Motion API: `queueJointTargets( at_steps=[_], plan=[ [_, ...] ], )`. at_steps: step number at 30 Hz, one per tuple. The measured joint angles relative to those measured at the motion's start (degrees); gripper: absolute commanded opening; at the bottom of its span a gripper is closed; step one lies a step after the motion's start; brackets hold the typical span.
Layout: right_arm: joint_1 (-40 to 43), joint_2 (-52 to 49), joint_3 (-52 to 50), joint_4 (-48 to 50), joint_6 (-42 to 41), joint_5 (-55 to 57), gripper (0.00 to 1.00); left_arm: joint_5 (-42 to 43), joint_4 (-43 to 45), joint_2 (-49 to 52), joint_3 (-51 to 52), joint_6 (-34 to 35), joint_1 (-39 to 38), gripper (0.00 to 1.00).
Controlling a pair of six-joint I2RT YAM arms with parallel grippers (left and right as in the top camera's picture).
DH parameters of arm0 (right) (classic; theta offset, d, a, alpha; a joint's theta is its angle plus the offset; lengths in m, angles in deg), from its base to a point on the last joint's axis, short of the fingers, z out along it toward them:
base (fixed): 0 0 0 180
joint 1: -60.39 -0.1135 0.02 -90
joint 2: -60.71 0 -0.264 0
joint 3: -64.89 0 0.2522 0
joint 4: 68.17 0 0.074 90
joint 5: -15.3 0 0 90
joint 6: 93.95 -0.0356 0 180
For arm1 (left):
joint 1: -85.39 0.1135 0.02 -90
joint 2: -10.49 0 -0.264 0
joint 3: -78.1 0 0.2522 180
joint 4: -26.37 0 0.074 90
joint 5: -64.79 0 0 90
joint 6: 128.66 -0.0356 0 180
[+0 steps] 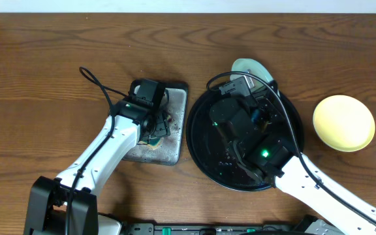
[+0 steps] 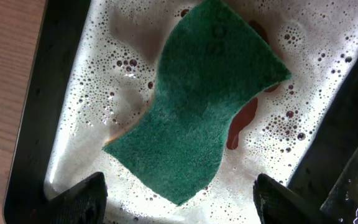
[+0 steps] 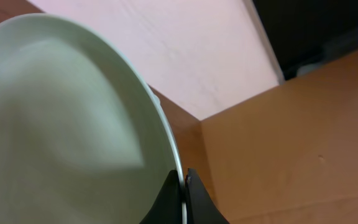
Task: Clean dirty plates on tray and stack at the side
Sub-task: 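Lift the pale-green plate with the right gripper and carry it right, then lower the pale-green plate onto the yellow plate stack and release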
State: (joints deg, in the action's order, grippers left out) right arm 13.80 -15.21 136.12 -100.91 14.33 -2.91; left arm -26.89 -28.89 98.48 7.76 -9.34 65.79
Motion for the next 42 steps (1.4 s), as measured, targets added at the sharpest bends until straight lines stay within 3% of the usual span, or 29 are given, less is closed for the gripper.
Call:
queueJointTargets(
  at_steps=[12,19,23,26,33,42],
  plan=[
    [0.0,0.0,0.0,1.03,0.02,2.62,0.01,0.02,-0.02,0.0,0.0,0.0,0.0,0.76],
    [4.48,-0.02,0.17,-8.33,-12.68,-5.92,0.01,0.0,0.0,0.0,0.0,0.0,0.0,0.76],
    [14.64,-0.17,0.09,-14.12,-24.48,-18.43,0.01,0.0,0.0,0.0,0.0,0.0,0.0,0.76],
    [26.86,-0.26,0.11,-14.58,-31.32,-33.29,0.01,0.02,0.0,0.0,0.0,0.0,0.0,0.76],
    [54.29,-1.38,0.11,-17.99,-38.03,-63.91,0.01,0.0,0.0,0.0,0.0,0.0,0.0,0.76],
    [73.31,-8.22,-0.28,-18.18,-43.82,-76.52,0.01,0.02,0.0,0.0,0.0,0.0,0.0,0.76]
  ],
)
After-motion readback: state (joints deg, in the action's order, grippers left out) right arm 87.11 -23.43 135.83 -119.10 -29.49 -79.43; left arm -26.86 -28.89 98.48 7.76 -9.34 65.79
